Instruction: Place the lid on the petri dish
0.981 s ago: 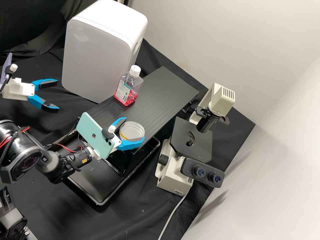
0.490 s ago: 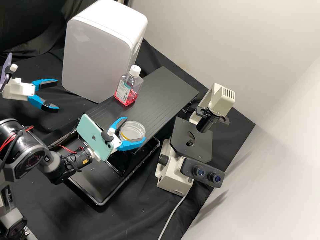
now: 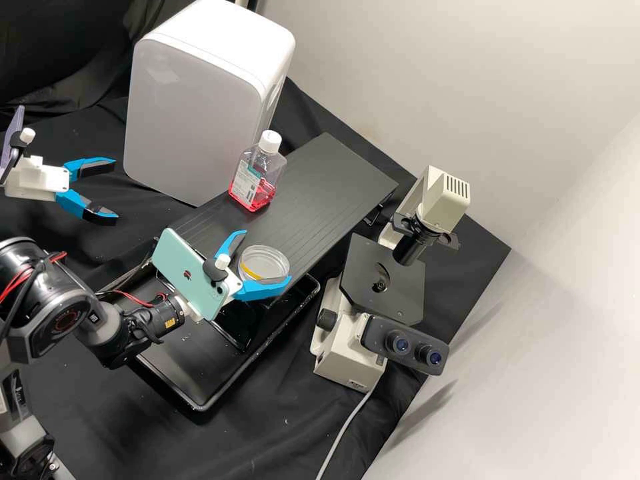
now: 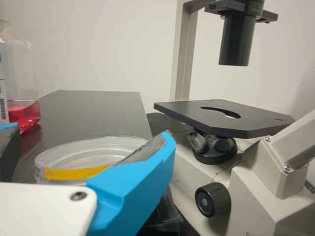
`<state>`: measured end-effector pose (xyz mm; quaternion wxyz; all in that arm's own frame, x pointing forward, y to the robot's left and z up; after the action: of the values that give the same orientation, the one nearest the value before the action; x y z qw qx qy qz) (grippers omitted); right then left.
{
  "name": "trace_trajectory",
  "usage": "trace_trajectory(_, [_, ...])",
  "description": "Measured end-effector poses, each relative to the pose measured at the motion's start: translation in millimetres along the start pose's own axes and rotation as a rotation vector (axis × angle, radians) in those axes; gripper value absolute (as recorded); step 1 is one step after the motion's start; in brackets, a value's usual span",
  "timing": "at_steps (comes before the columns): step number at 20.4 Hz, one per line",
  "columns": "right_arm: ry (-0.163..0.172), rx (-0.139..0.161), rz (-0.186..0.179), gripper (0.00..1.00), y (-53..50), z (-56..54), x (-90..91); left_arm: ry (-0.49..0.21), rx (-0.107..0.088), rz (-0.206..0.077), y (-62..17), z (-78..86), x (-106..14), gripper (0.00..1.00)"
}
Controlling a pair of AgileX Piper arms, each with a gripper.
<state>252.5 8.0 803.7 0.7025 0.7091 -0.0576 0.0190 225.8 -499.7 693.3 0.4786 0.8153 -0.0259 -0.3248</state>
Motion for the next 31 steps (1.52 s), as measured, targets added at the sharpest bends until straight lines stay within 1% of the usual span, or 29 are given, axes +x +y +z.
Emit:
trace_trajectory(3, [0.002, -0.001, -0.001, 1.00, -0.1, -0.1, 0.0, 0.000, 0.000, 0.000, 0.0, 0.0, 0.0, 1.00])
trace_trajectory(7, [-0.015, -0.002, -0.015, 1.00, -2.0, 2.6, -3.0, 0.000, 0.000, 0.000, 0.0, 0.0, 0.0, 1.00])
trace_trajectory(12, [-0.016, -0.007, -0.015, 1.00, 0.1, 4.2, -6.7, 0.000, 0.000, 0.000, 0.0, 0.0, 0.0, 1.00])
trace_trajectory(15, [-0.011, 0.000, -0.008, 1.00, 2.6, 3.3, -9.0, 0.000, 0.000, 0.000, 0.0, 0.0, 0.0, 1.00])
trace_trajectory(20, [-0.013, -0.001, -0.009, 1.00, 2.4, 3.4, -9.0, 0.002, -0.001, 0.001, 0.1, -0.1, 0.0, 1.00])
trace_trajectory(27, [-0.012, 0.000, -0.009, 1.00, 2.5, 3.4, -9.0, 0.019, -0.008, 0.007, 0.7, -1.7, 0.0, 1.00])
trace_trajectory(31, [-0.016, 0.007, -0.012, 1.00, 1.6, 4.2, -8.2, 0.019, -0.008, 0.007, 0.7, -1.7, 0.0, 1.00])
